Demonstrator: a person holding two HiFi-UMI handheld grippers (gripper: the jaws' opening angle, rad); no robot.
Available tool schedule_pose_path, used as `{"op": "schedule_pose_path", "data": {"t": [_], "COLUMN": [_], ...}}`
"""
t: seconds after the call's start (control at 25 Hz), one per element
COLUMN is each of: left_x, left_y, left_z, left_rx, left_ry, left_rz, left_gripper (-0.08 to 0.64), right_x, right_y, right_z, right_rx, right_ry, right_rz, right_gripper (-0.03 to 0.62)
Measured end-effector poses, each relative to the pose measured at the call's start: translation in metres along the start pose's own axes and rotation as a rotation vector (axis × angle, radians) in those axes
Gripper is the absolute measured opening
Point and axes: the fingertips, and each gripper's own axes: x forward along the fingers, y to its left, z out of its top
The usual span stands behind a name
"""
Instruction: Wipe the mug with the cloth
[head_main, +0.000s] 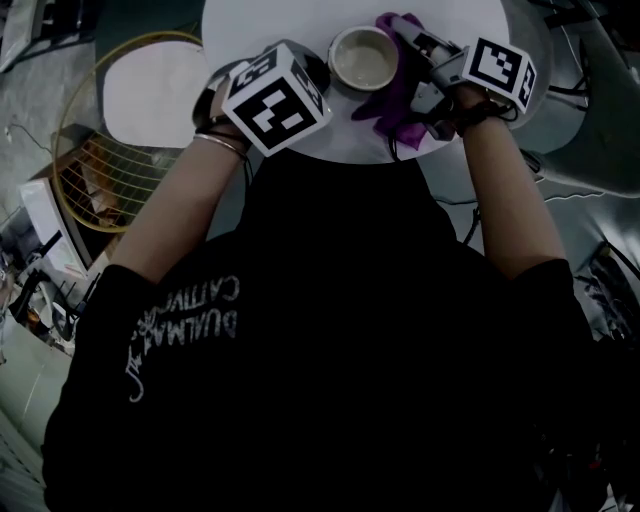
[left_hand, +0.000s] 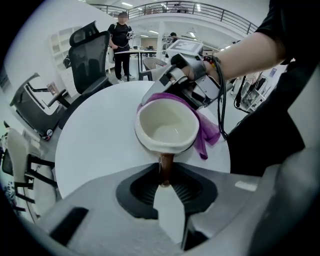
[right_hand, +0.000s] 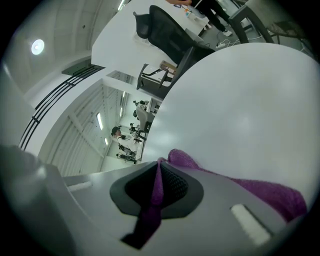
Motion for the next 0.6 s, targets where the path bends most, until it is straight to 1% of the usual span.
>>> {"op": "schedule_pose_path", "data": {"t": [0.2, 0.36, 0.6], "left_x": [-0.003, -0.008, -0.012], "left_y": [-0.006, 0.004, 0.005], "left_z": [0.002, 0.004, -0.002], "left_rx": [-0.053, -0.091, -0.132], "left_ry": [0.016, 0.019, 0.06], "left_rz": [0.021, 0.03, 0.022], "left_gripper": [0.071, 0.071, 0.069], "right_x": [-0.013, -0.014, -0.022], "right_y": [-0.003, -0.001, -0.003], "right_z": [-0.001, 0.005, -0.004], "right_rx": [0.039, 0.077, 0.223], "right_ry": [-0.088, -0.126, -0.15], "right_rz": [-0.054, -0.094, -0.085], "right_gripper": [0.023, 0.023, 0.023]}}
